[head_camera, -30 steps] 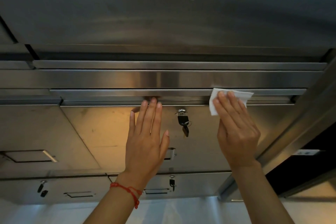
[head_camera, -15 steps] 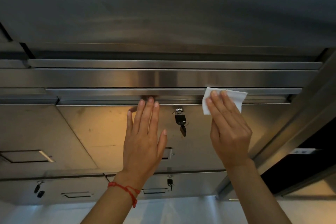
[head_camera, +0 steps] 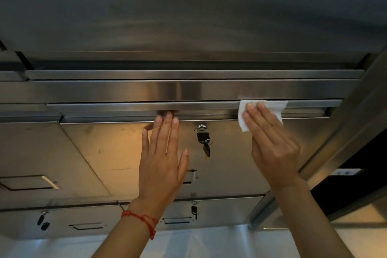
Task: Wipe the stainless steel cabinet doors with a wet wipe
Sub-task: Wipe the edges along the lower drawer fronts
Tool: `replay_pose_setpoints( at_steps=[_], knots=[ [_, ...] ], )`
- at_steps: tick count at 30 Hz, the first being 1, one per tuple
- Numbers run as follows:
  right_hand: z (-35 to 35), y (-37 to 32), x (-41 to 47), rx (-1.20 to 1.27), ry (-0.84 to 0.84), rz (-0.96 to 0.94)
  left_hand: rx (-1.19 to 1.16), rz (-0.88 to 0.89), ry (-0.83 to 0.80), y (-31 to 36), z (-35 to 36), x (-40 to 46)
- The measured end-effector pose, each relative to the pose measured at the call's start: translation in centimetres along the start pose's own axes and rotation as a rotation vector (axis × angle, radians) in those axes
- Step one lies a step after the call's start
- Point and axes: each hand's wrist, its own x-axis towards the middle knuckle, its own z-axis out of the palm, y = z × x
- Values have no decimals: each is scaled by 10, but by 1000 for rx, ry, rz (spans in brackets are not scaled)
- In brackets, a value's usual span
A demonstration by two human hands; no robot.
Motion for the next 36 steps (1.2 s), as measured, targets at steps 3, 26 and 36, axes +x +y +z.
replay_pose_setpoints(
  at_steps=[3,26,36],
  knots=[
    [-4,8,-4,-27,13,44,-3,-5,-4,1,-1,0],
    [4,27,-18,-99,86,31,-27,-21,9,3,0,1],
    [5,34,-19,-95,68,-25,-26,-28,19,4,3,1]
  ],
)
